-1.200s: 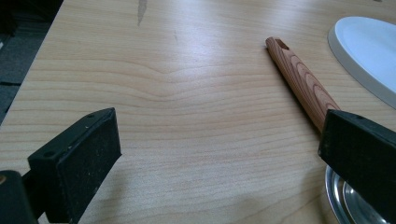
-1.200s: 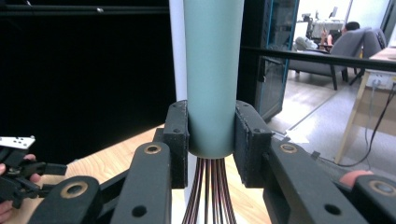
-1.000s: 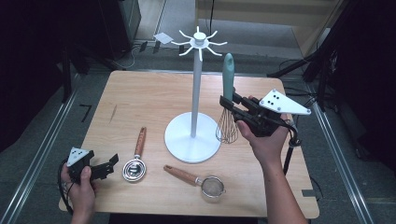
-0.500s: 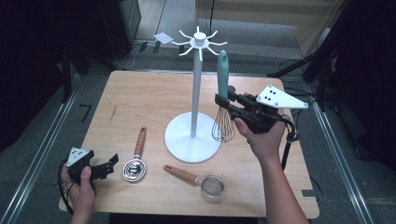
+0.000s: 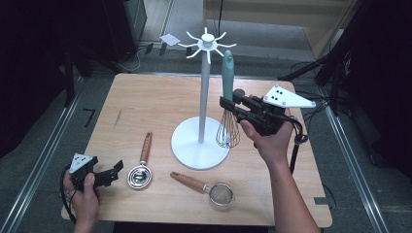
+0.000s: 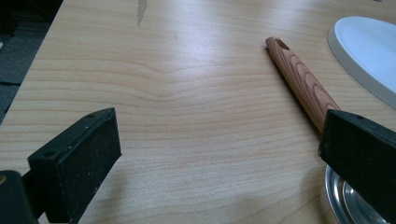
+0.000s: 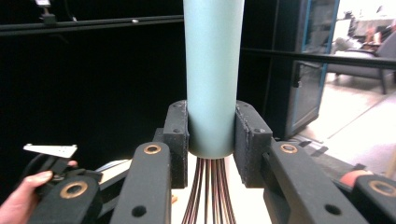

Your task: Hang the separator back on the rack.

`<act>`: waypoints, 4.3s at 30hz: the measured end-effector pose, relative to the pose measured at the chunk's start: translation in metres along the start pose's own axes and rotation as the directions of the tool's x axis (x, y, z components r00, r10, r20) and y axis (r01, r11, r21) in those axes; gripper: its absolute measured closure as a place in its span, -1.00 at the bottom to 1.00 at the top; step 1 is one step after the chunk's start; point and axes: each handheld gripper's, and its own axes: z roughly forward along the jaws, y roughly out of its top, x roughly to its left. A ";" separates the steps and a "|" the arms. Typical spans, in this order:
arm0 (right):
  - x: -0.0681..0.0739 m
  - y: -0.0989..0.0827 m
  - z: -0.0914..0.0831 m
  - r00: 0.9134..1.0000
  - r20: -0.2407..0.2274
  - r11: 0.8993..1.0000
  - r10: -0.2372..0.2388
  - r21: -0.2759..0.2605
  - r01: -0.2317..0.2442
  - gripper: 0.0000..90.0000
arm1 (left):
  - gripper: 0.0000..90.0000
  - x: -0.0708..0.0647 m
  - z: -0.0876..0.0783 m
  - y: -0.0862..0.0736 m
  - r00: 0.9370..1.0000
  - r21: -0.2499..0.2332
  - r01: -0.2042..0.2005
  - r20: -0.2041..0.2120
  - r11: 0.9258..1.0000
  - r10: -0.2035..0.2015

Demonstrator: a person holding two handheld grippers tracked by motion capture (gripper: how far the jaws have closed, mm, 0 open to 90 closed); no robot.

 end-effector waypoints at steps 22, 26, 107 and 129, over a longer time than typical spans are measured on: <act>-0.004 -0.002 -0.003 0.985 0.172 0.999 -0.003 -0.036 0.009 1.00 | -1.00 0.000 0.000 0.000 1.000 0.000 -0.001 -0.002 1.000 0.001; -0.002 -0.002 0.004 0.976 0.213 0.997 -0.037 -0.052 0.049 1.00 | -1.00 0.000 0.000 0.000 1.000 0.000 -0.004 -0.003 1.000 0.004; -0.002 -0.099 -0.018 0.953 0.300 0.992 -0.036 0.129 -0.003 0.89 | -1.00 0.000 0.000 0.000 1.000 0.002 0.005 -0.009 1.000 -0.005; 0.031 -0.160 -0.020 0.976 0.218 0.949 0.003 0.306 -0.071 0.94 | -1.00 0.000 0.000 0.000 1.000 0.003 0.005 -0.003 1.000 -0.005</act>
